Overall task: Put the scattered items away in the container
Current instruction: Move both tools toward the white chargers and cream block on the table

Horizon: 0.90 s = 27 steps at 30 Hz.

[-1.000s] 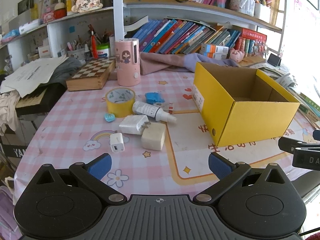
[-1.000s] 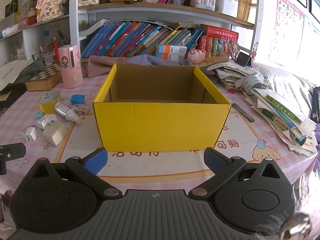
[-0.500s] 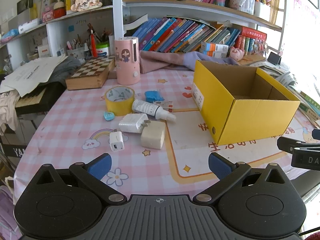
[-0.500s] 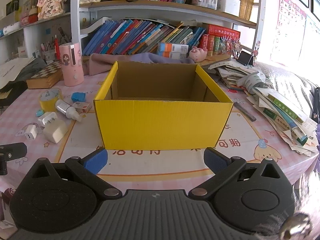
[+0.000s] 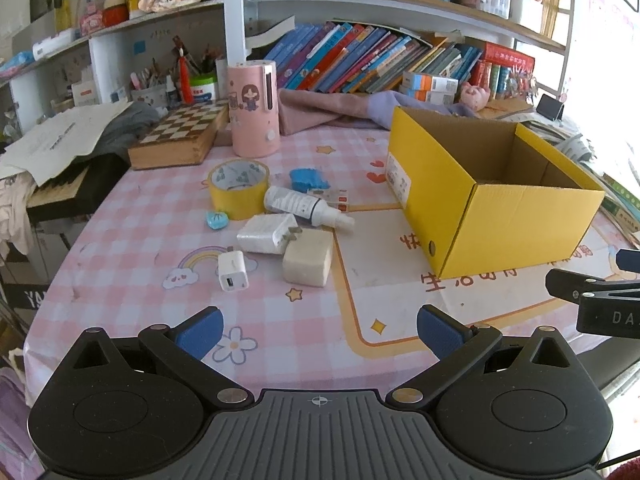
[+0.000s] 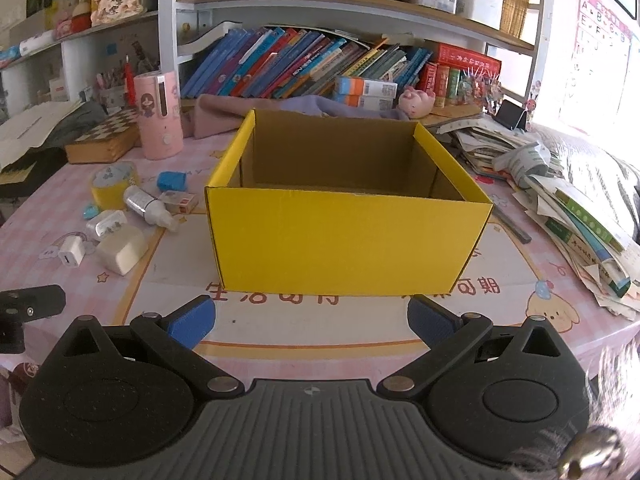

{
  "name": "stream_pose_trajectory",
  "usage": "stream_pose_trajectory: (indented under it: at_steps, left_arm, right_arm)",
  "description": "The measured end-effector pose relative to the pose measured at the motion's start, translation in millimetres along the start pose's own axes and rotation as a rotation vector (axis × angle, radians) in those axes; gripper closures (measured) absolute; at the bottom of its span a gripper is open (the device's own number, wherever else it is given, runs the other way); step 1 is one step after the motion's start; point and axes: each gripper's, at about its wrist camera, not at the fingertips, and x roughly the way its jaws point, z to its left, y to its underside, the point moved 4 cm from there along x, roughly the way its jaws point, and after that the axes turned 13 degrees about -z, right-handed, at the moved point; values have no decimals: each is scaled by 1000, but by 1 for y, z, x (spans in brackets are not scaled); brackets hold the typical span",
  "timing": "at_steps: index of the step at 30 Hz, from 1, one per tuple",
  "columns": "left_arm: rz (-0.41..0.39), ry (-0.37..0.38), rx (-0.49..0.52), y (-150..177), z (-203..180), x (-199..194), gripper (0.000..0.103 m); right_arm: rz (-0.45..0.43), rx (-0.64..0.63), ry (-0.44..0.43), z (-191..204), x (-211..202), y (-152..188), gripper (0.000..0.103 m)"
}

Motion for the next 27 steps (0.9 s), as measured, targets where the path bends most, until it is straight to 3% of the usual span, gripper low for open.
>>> stream_pose_trajectory:
  at_steps: [15, 27]
  left_arm:
    - [-7, 19, 21, -2, 0, -3, 0]
    - [-28, 37, -2, -6, 11, -5, 0]
  right_arm:
    - [9, 1, -11, 6, 1, 0, 0]
    - [-12, -23, -76, 24, -2, -7, 0]
